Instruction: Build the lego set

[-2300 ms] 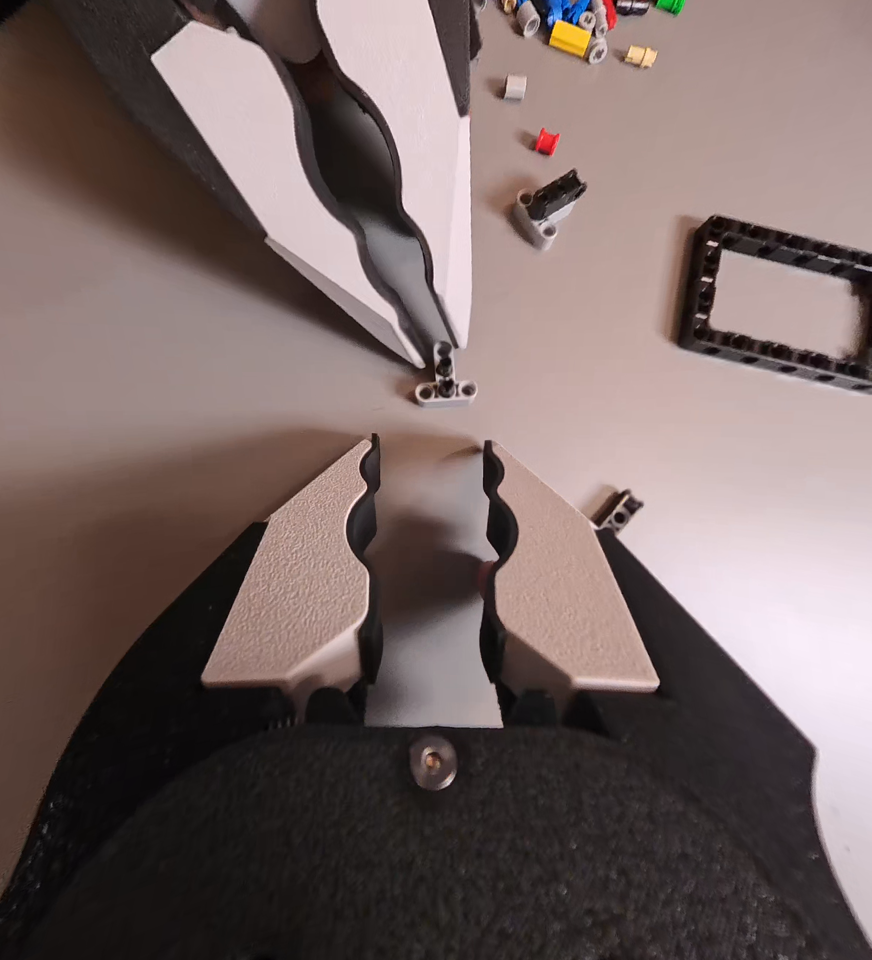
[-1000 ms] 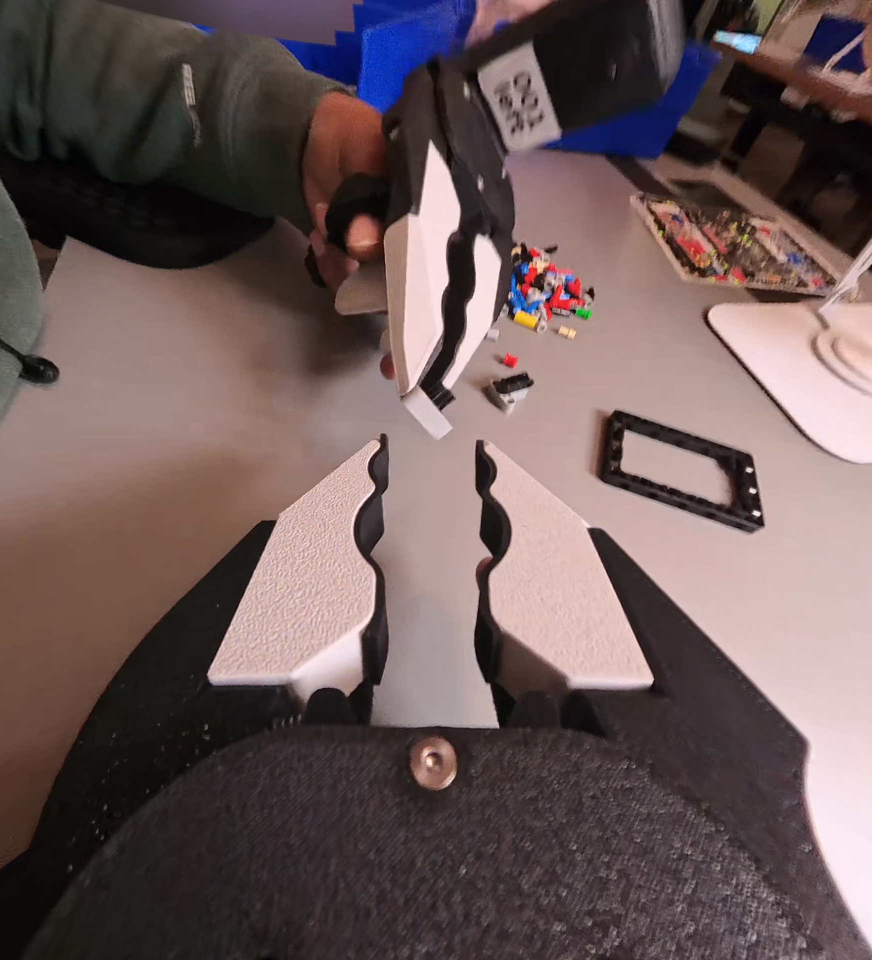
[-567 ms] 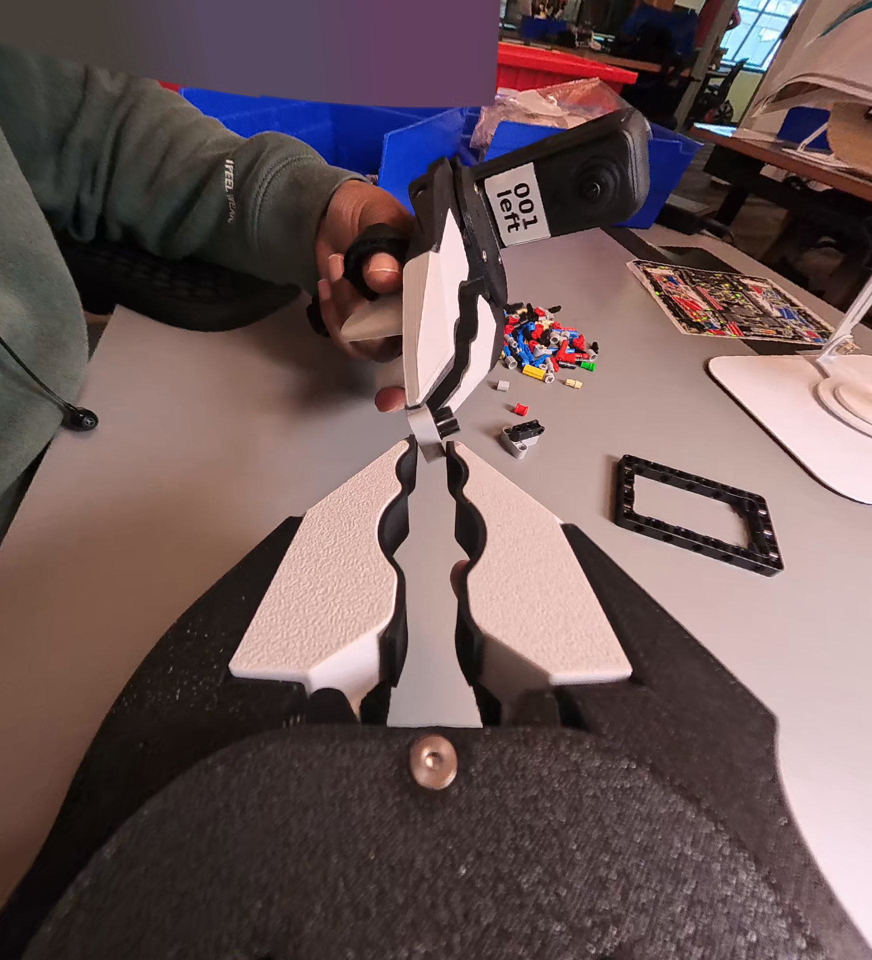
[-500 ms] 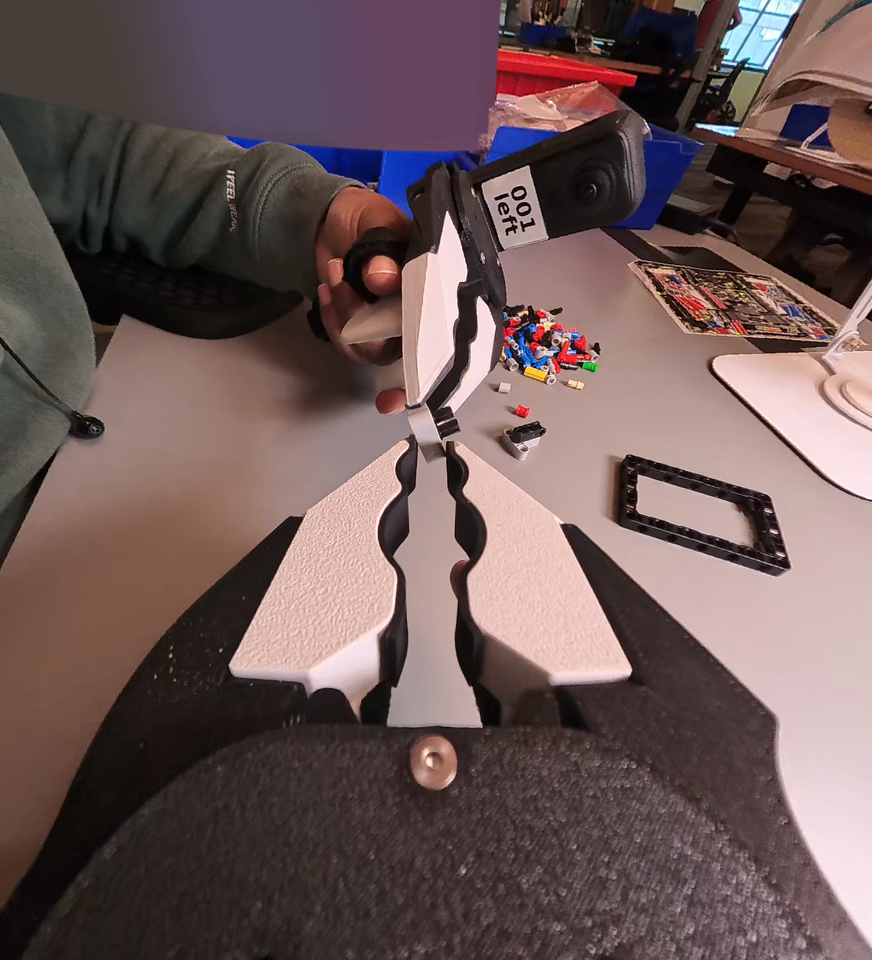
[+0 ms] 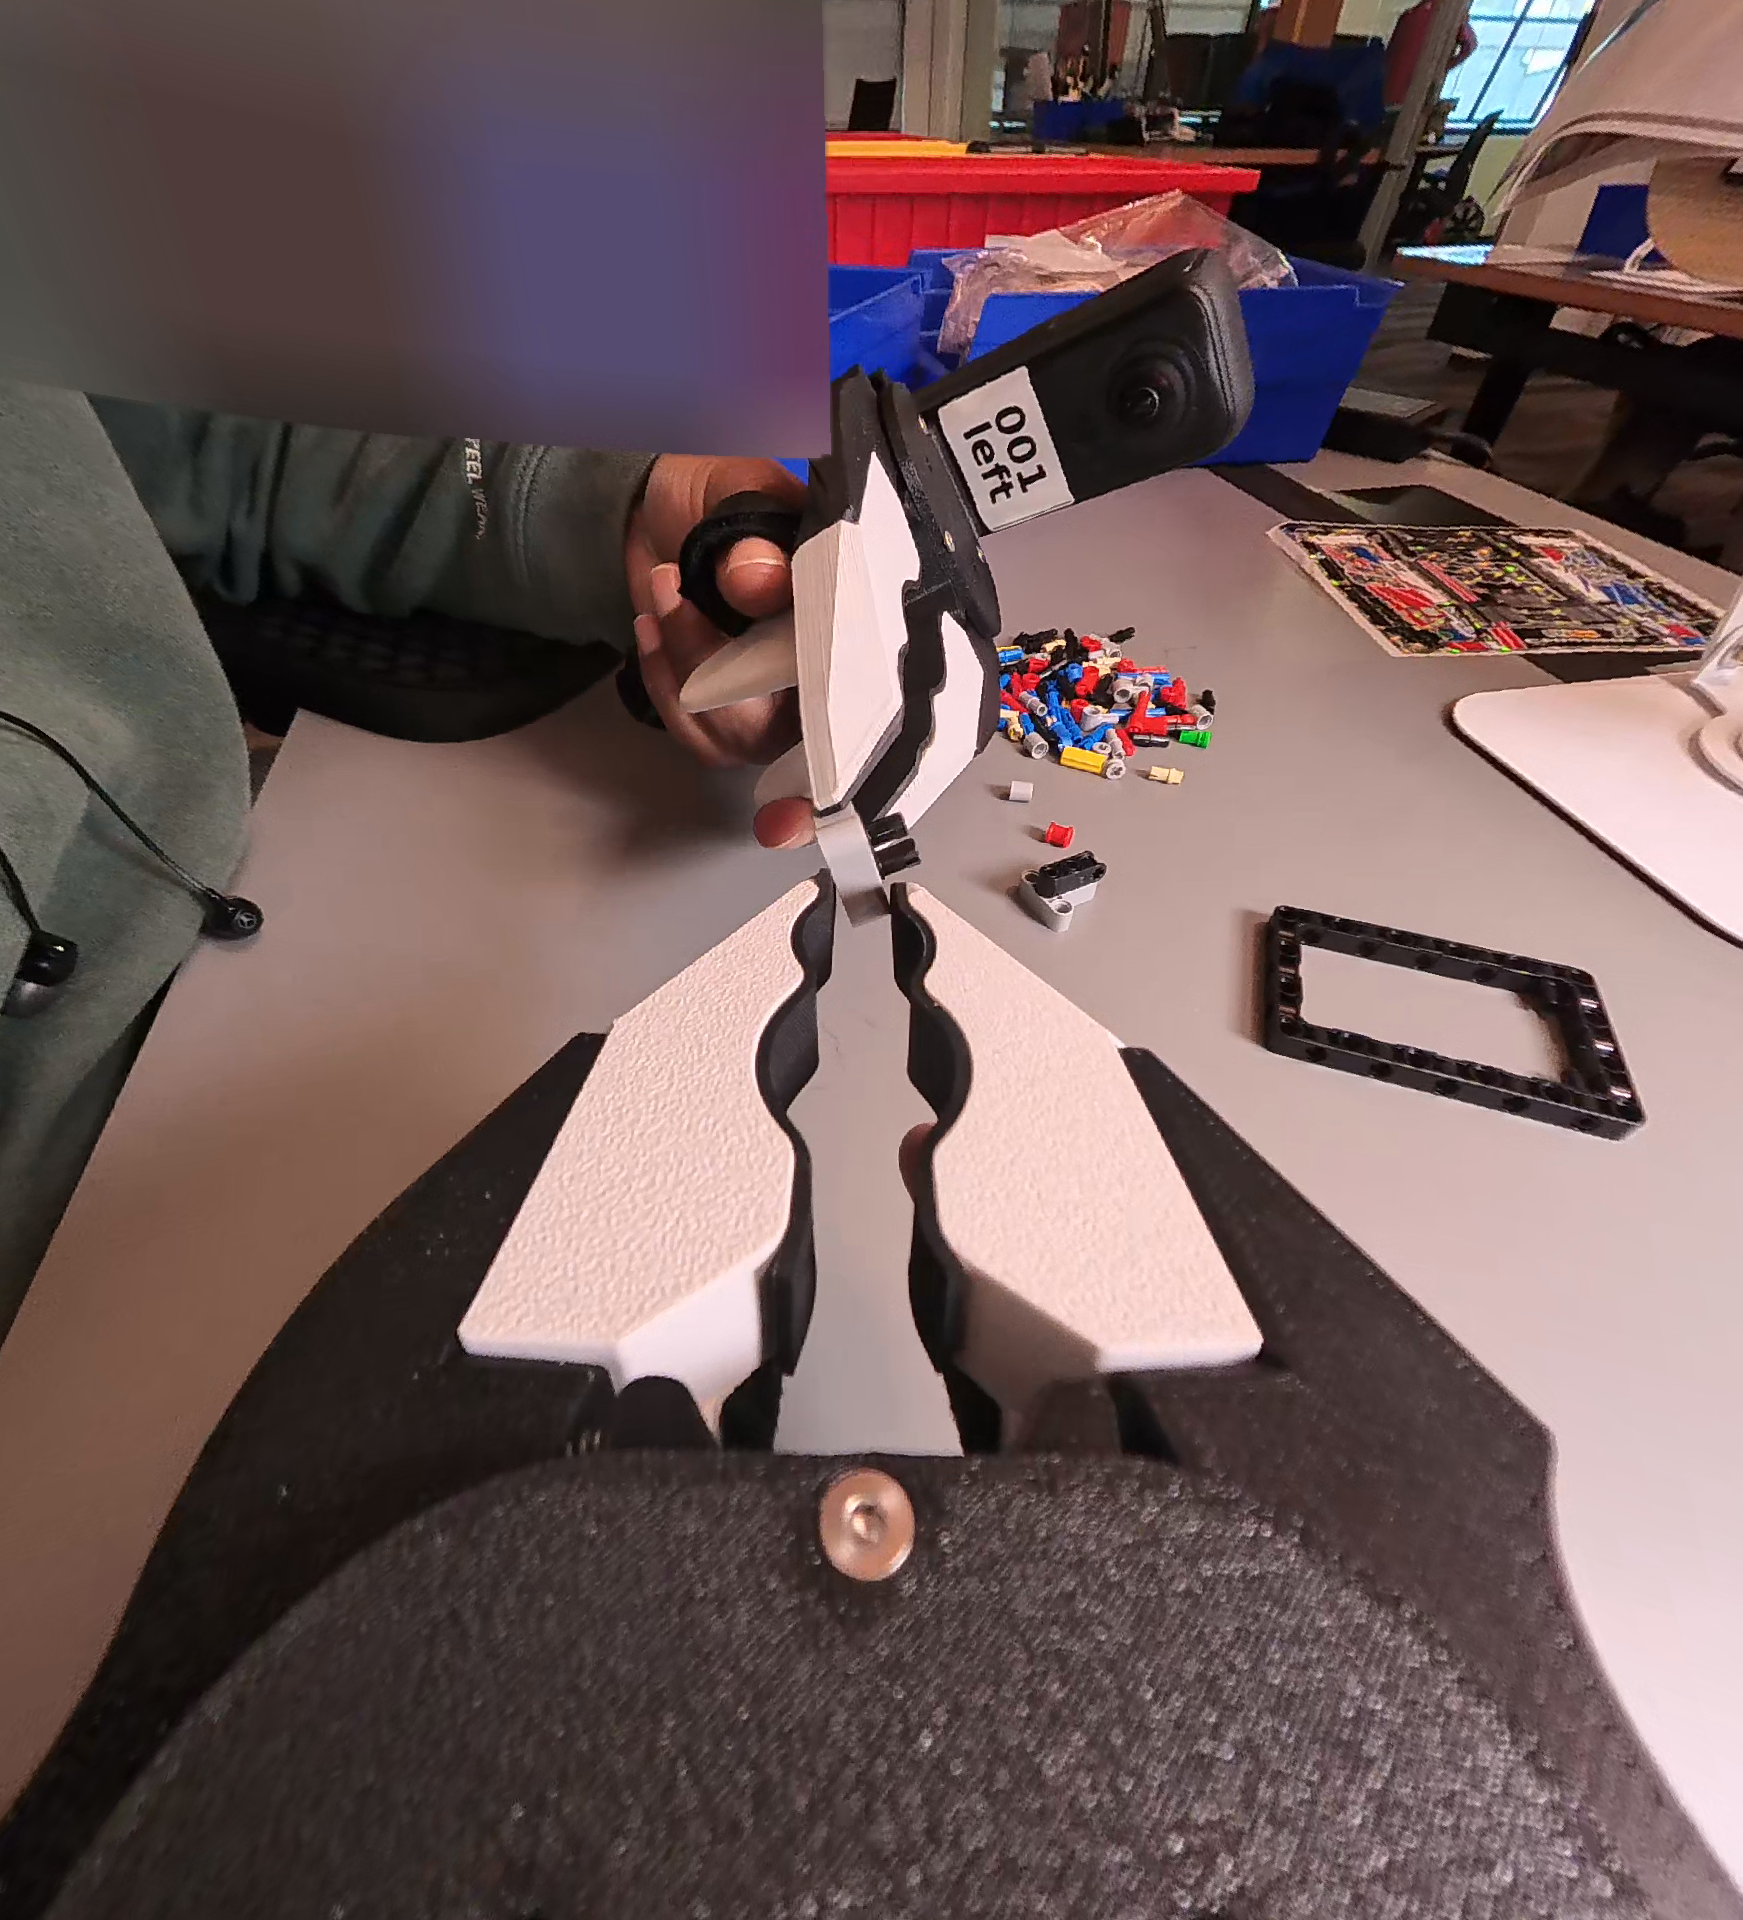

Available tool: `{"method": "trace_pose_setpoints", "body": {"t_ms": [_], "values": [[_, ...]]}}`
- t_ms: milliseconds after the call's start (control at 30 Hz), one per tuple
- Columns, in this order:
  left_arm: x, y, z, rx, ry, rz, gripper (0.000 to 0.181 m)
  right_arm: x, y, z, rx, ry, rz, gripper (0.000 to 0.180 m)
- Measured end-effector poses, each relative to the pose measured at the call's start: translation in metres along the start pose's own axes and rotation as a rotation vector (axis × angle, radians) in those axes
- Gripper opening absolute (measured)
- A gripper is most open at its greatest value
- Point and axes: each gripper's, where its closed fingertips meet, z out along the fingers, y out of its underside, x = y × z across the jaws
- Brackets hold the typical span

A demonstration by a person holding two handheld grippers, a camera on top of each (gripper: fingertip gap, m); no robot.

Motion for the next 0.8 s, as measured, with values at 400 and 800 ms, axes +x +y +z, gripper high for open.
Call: {"method": "trace_pose_setpoints", "body": {"t_ms": [400, 800], "values": [[0.0008, -0.0007, -0.0006, 0.010, -0.017, 0.057, 0.008, 0.0012, -0.0006, 0.0003, 0.008, 0.025, -0.042, 0.007], [-0.0014, -0.0011, 0.0016, 0.014, -0.096, 0.181, 0.007, 0.0057, -0.0002, 0.0003, -0.013, 0.128, -0.233, 0.007]]}}
